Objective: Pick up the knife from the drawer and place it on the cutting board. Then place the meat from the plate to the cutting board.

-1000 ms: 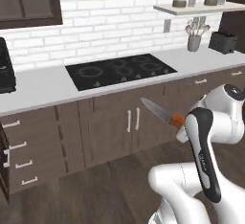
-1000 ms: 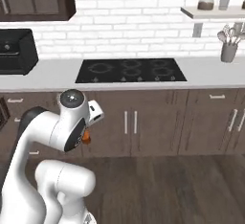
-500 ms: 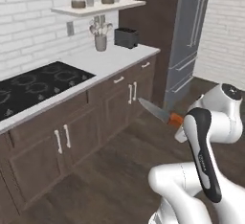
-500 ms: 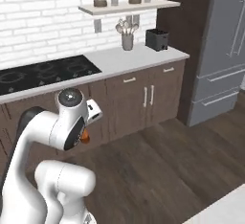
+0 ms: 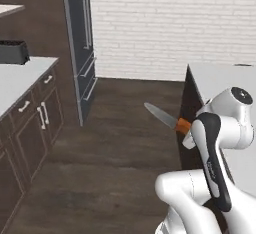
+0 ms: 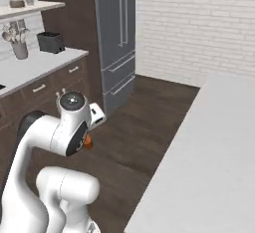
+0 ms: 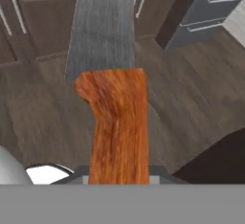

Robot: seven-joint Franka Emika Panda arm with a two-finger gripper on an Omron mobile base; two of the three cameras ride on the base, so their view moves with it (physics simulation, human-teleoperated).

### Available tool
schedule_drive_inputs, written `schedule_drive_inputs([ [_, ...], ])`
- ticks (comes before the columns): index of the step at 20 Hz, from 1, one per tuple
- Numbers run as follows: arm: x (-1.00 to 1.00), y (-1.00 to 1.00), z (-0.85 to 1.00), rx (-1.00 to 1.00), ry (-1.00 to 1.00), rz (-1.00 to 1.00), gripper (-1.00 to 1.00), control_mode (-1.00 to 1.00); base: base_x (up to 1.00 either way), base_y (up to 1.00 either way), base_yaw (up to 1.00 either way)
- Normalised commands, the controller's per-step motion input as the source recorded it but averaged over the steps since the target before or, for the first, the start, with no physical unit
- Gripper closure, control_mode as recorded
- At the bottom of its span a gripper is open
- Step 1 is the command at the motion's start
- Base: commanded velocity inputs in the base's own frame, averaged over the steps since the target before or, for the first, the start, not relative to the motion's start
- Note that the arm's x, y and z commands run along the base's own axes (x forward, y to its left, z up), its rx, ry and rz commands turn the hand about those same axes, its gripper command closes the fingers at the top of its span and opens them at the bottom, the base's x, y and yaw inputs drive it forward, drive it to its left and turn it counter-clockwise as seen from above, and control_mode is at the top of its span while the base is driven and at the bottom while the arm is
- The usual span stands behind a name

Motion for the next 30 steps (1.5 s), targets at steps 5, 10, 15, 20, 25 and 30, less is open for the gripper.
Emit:
schedule_drive_inputs([
  [5,0.00,0.00,0.00,0.00,0.00,0.00,1.00,1.00,0.00,0.11,-0.97],
  [10,0.00,0.00,0.00,0.00,0.00,0.00,1.00,1.00,-0.03,0.00,-0.91],
  [15,0.00,0.00,0.00,0.00,0.00,0.00,1.00,1.00,-0.18,-0.01,-0.84],
  [20,0.00,0.00,0.00,0.00,0.00,0.00,1.00,1.00,-0.19,-0.19,-0.74],
  [25,0.00,0.00,0.00,0.00,0.00,0.00,1.00,1.00,-0.02,-0.65,-0.57],
  [30,0.00,0.00,0.00,0.00,0.00,0.00,1.00,1.00,0.00,-0.72,-0.59],
])
